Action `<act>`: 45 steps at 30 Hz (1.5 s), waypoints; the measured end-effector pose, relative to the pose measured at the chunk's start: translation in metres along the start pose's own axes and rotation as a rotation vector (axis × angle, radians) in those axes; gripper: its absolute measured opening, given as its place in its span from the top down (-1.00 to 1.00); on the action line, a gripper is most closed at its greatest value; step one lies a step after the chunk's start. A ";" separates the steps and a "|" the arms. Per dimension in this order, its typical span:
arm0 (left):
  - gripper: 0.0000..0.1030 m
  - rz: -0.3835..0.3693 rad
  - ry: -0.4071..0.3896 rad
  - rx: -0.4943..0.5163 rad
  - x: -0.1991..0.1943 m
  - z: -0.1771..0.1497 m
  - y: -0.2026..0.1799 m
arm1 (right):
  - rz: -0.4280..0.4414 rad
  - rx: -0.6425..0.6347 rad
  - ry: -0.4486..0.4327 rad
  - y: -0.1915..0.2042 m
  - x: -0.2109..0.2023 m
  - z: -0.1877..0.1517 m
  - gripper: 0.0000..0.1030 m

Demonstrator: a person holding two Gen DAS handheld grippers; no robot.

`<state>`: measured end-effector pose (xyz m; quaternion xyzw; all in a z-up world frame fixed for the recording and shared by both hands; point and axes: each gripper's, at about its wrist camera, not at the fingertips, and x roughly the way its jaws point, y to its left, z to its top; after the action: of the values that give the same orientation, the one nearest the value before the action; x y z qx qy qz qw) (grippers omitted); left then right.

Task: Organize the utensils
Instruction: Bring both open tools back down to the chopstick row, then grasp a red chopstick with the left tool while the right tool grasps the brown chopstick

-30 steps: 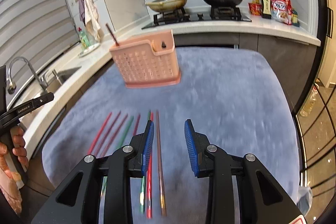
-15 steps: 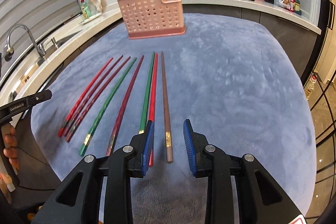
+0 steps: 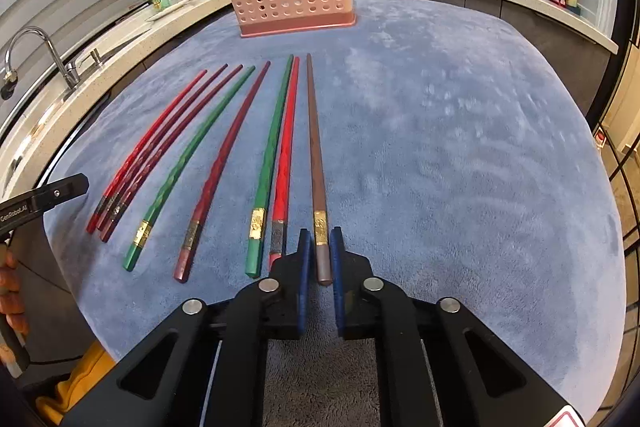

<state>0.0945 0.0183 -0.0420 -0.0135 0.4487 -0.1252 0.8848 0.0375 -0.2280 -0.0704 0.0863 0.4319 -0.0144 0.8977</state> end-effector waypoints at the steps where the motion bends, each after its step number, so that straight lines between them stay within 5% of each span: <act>1: 0.16 0.000 0.003 0.002 0.001 -0.001 -0.001 | 0.001 0.002 -0.003 -0.001 0.000 -0.001 0.86; 23: 0.19 0.042 0.038 0.029 0.019 -0.013 -0.008 | 0.012 0.030 -0.011 -0.003 0.002 -0.004 0.85; 31: 0.73 0.031 0.044 0.002 0.018 -0.010 0.002 | 0.010 0.028 -0.009 -0.003 0.002 -0.004 0.85; 45: 0.85 0.005 0.036 -0.009 0.010 0.004 0.006 | 0.008 0.036 -0.044 -0.006 -0.013 0.010 0.86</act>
<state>0.1044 0.0219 -0.0487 -0.0140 0.4653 -0.1213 0.8767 0.0366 -0.2360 -0.0549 0.1037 0.4115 -0.0203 0.9053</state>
